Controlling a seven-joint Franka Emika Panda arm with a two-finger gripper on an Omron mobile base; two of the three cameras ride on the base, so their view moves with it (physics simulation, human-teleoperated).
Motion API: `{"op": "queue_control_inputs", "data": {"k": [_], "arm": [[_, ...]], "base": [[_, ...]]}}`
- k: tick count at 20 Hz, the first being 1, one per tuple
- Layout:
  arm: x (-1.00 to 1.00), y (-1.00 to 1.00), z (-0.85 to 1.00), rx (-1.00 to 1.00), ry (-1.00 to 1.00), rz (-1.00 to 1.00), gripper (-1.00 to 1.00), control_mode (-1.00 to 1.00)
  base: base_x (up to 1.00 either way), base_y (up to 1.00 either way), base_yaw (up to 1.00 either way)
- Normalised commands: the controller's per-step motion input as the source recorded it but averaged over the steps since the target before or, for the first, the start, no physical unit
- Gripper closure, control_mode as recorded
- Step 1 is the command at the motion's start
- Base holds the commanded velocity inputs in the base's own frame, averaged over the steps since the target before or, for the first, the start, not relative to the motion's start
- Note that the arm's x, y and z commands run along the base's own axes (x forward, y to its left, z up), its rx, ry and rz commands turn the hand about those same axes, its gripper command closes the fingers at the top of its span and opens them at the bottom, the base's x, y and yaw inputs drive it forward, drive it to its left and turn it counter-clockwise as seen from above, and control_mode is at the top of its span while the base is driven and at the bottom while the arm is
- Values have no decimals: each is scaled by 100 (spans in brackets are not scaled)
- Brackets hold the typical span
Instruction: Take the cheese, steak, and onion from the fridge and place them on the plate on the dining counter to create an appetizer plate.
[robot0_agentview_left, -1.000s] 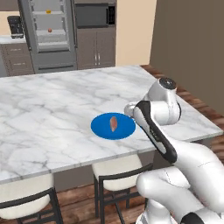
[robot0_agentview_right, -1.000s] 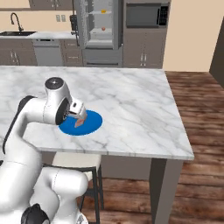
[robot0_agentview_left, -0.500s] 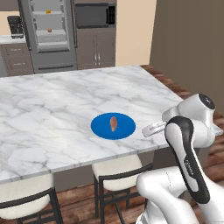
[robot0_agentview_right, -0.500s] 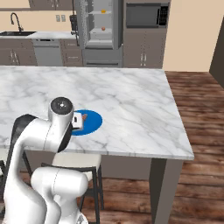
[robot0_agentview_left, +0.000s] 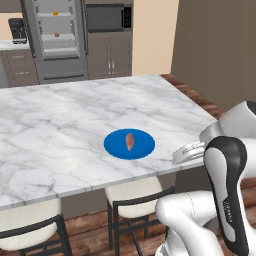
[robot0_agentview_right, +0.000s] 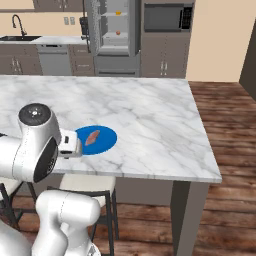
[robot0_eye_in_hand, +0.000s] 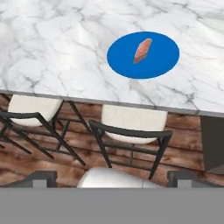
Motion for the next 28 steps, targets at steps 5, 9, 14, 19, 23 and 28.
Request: {"op": "queue_control_inputs", "data": {"k": [5, 9, 14, 19, 23, 28], "arm": [[16, -61, -13, -7, -24, -33, -100, -100], [3, -50, -4, 0, -10, -16, -100, 100], [0, 0, 0, 0, 0, 0, -100, 100], [0, 0, 0, 0, 0, 0, -100, 100], [0, 0, 0, 0, 0, 0, -100, 100], [0, 0, 0, 0, 0, 0, -100, 100]], "base": [[0, 0, 0], [0, -50, -14], [0, -100, -14], [0, -100, -6], [7, -100, 0], [5, -100, 0]]}}
